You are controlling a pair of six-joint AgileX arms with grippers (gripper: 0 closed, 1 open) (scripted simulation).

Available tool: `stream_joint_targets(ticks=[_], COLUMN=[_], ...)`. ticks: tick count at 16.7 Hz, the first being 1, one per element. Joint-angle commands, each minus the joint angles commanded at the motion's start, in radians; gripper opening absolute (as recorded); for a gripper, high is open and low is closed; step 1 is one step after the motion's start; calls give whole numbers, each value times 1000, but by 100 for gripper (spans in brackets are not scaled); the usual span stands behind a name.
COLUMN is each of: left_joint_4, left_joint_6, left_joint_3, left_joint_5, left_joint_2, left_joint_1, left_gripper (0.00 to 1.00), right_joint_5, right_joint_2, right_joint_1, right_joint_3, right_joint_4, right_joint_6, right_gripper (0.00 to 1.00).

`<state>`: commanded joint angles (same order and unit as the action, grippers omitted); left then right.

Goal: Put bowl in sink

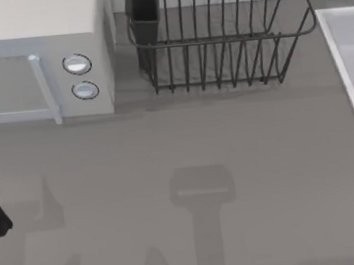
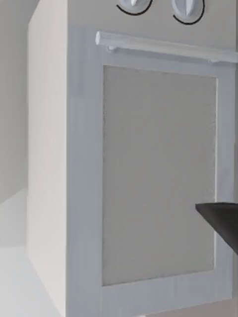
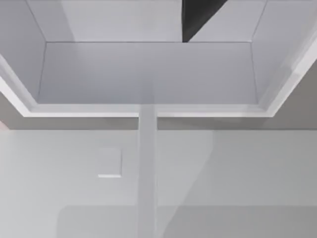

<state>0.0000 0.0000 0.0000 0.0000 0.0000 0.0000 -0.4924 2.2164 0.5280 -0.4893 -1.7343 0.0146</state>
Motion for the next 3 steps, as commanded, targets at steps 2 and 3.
stream_joint_targets(ticks=[2,3], left_joint_4=[0,0], left_joint_6=[0,0], left_joint_3=[0,0], left_joint_5=[0,0], left_joint_2=[0,0], left_joint_1=[0,0], left_gripper=[100,100], right_joint_5=[0,0], right_joint_2=[0,0], right_joint_1=[0,0], right_joint_3=[0,0], right_joint_4=[0,0], right_joint_6=[0,0], right_gripper=[100,100])
